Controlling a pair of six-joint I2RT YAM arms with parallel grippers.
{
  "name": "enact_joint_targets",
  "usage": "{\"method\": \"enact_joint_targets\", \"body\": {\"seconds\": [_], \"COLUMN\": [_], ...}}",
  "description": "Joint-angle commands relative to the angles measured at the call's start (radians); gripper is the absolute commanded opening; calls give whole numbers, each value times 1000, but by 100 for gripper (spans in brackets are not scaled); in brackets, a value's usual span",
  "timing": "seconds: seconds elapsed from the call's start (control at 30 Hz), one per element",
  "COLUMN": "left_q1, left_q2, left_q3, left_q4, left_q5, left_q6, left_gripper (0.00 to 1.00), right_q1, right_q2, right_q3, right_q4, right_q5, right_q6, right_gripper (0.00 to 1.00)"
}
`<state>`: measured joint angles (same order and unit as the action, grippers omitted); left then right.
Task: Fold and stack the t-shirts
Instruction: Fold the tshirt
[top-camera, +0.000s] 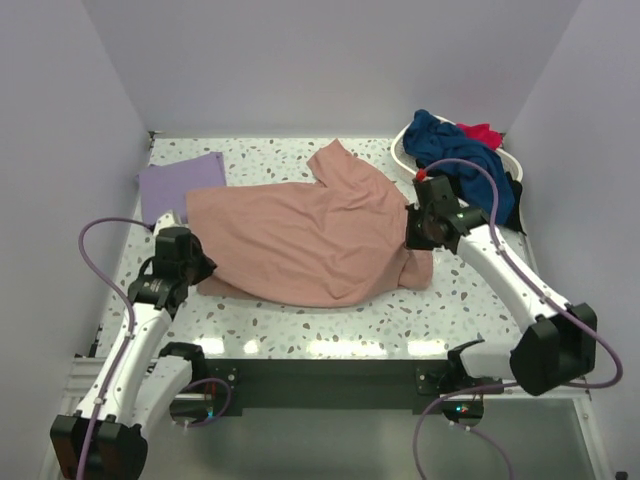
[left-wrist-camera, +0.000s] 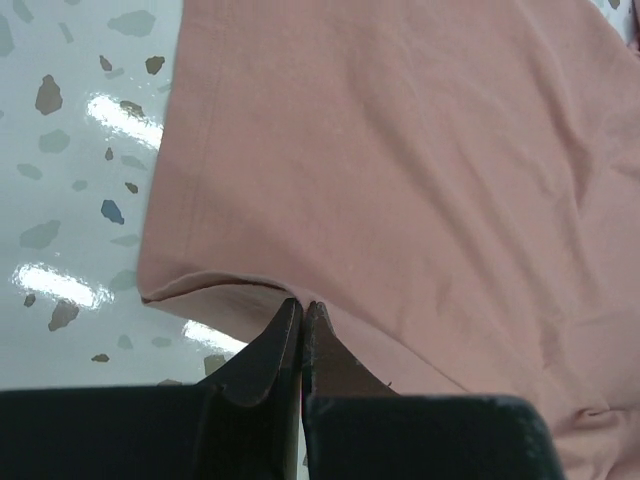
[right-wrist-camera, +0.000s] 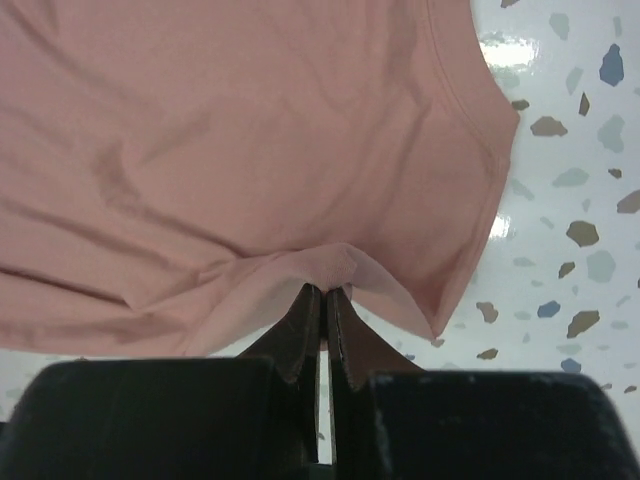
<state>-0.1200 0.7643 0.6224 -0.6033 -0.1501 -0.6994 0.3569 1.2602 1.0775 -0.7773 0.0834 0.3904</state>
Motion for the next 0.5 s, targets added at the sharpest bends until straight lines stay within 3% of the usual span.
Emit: {"method": "enact_joint_targets", "body": {"seconds": [0.0, 0.2, 0.47], "left_q1": [37, 144, 197], "left_q2": [23, 61, 144], "left_q3": [-3, -1, 5], "left_q4": [100, 149, 212], "left_q5": [-13, 36, 63], "left_q6": [-12, 17, 32], "left_gripper": [0, 0, 0], "right_q1": [-15, -36, -50], "right_q2": [92, 225, 363], "right_q3": [82, 168, 272], "right_q4": [99, 118, 141], "right_q5": [-8, 3, 12], "right_q6": [-48, -85, -102], "right_gripper": [0, 0, 0]}}
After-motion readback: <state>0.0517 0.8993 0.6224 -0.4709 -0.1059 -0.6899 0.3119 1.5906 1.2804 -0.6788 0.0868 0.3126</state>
